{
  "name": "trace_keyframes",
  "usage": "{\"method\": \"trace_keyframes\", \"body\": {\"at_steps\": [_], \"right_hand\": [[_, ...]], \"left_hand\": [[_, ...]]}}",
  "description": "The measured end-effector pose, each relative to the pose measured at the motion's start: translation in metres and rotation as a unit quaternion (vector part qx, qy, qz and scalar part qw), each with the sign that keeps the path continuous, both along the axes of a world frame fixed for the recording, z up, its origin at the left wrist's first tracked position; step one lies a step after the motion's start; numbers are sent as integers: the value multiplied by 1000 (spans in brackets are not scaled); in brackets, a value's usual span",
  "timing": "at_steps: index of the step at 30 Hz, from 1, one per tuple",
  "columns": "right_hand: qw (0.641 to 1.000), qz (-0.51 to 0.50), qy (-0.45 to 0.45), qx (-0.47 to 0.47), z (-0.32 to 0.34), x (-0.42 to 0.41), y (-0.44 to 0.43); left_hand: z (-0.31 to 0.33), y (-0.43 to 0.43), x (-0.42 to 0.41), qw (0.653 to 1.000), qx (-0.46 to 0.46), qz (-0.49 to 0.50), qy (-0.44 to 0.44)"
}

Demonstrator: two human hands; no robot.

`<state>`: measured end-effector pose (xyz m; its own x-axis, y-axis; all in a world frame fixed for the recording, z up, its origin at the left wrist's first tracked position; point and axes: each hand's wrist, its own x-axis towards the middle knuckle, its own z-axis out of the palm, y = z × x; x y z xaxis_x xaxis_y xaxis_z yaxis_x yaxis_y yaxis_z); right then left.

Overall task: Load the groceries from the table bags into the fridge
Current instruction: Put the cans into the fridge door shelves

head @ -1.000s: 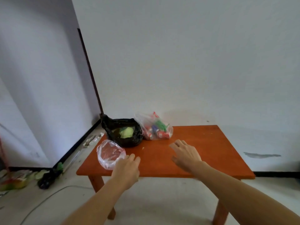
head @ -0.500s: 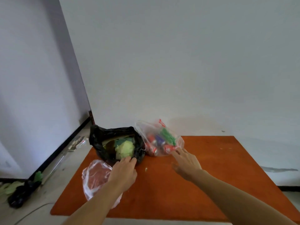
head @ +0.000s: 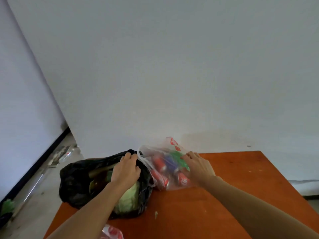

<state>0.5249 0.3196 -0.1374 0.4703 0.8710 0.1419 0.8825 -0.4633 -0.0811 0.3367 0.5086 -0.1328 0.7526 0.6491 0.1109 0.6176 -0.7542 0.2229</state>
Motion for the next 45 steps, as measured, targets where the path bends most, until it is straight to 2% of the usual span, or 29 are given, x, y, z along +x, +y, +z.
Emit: {"method": "trace_keyframes", "body": {"at_steps": [6,10,12,16,20,24,26,28,30,32,35,37,39,41,43,45], "right_hand": [[997,78,20,13,-28,55,102],[988,142,55,1,-57,71,144],[984,170,44,18,-73,75,145],[989,144,15,-5,-102,102,117],[991,70,-30,-110,-107,126,54],[978,3,-33,-205,-128,144,-24],[966,-4,-6,-260,-142,142,-49],[957,-40,68,-279,-159,139,-65],[953,-116,126,-252,-158,136,-71],[969,-147,127,-152,-145,137,-62],[993,-88,61,52,-106,134,-24],[995,-9,35,95,-95,127,8],[997,43,55,-15,-107,118,39],[985,34,46,-160,-130,112,61],[971,-33,34,-235,-149,116,66],[959,-115,32,-255,-157,129,62]], "left_hand": [[-22,45,53,996,-86,30,24],[-39,69,75,995,-90,-4,35],[-48,76,85,996,-72,-29,42],[-64,83,111,994,-43,-88,49],[-80,78,147,986,-11,-153,65],[-93,59,181,963,59,-241,102],[-103,50,191,950,72,-278,123],[-112,46,194,943,74,-295,133],[-118,43,195,941,69,-304,131],[-118,42,194,939,76,-312,123],[-118,42,192,930,92,-329,136],[-123,42,190,928,83,-323,168],[-130,41,191,922,89,-310,213],[-136,42,193,909,122,-303,258],[-141,45,197,902,149,-290,284],[-144,50,205,907,161,-273,277]]}}
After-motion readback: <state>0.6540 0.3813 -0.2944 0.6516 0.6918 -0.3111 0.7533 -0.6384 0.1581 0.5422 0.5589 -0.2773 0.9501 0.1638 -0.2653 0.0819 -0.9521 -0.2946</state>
